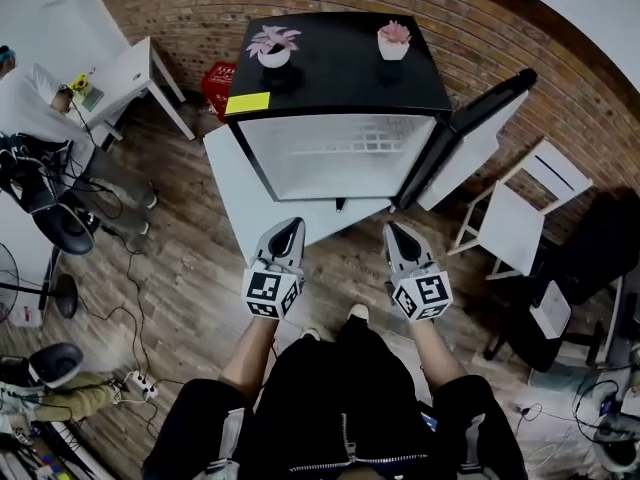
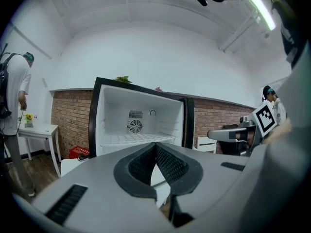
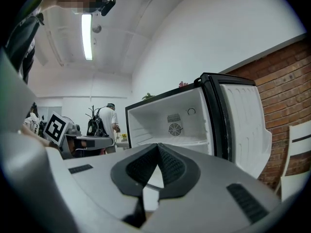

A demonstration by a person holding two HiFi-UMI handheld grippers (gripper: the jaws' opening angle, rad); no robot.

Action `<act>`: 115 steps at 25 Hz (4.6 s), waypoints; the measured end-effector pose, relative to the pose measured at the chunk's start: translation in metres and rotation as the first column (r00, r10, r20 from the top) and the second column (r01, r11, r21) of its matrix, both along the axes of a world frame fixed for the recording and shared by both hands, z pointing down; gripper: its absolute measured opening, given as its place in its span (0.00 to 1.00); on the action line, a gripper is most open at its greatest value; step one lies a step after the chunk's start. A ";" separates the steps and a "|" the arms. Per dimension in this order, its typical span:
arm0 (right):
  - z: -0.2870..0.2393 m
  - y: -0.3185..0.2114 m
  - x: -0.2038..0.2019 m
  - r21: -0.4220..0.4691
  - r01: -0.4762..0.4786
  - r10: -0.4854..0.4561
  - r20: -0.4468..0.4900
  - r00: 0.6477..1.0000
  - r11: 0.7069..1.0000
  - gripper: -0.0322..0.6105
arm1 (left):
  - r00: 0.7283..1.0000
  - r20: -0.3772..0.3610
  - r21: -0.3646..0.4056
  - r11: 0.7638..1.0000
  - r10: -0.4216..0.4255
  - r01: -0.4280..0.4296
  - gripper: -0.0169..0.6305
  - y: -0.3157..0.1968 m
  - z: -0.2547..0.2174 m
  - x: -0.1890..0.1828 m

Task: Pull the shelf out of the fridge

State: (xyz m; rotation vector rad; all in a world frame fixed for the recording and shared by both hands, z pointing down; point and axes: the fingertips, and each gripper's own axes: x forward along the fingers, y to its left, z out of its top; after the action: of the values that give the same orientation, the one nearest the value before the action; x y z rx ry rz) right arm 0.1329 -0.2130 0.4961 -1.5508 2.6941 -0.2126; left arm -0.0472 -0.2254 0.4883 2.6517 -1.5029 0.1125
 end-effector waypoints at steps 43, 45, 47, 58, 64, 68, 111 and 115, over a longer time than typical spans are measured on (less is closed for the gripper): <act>-0.004 -0.080 -0.013 -0.033 0.084 -0.084 0.020 0.996 0.996 0.06 | 0.453 -0.811 -0.423 0.906 -0.371 -0.014 0.26 -0.153 0.055 -0.019; -0.004 -0.078 -0.011 -0.036 0.080 -0.079 0.021 0.997 0.996 0.06 | 0.394 -0.831 -0.433 0.901 -0.393 -0.013 0.26 -0.165 0.059 -0.021; -0.005 -0.077 -0.008 -0.036 0.075 -0.074 0.019 0.997 0.997 0.06 | 0.335 -0.842 -0.452 0.892 -0.423 -0.011 0.26 -0.175 0.065 -0.024; -0.004 -0.073 0.017 -0.047 0.014 -0.014 0.008 1.000 0.999 0.06 | 0.195 -0.857 -0.490 0.872 -0.478 -0.014 0.19 -0.208 0.080 -0.025; -0.001 -0.074 0.025 -0.060 -0.006 0.006 0.015 1.000 0.998 0.06 | 0.141 -0.871 -0.481 0.876 -0.471 -0.048 0.09 -0.217 0.077 -0.023; 0.002 -0.076 0.024 -0.071 -0.007 0.009 0.029 1.000 0.997 0.06 | 0.132 -0.872 -0.483 0.873 -0.472 -0.071 0.08 -0.218 0.076 -0.023; 0.066 -0.138 0.018 -0.470 0.106 0.331 0.746 0.577 0.876 0.30 | 0.137 -0.884 -0.461 0.882 -0.446 -0.101 0.08 -0.180 0.076 -0.021; 0.062 -0.159 0.020 -0.460 0.109 0.361 0.804 0.473 0.881 0.30 | 0.140 -0.885 -0.460 0.882 -0.445 -0.102 0.08 -0.175 0.076 -0.021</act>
State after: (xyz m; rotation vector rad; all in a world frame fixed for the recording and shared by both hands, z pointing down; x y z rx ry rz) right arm 0.1534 -0.3719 0.5578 -1.1597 1.7028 -1.3232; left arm -0.0684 -0.4005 0.5640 1.3911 -1.0040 -1.0337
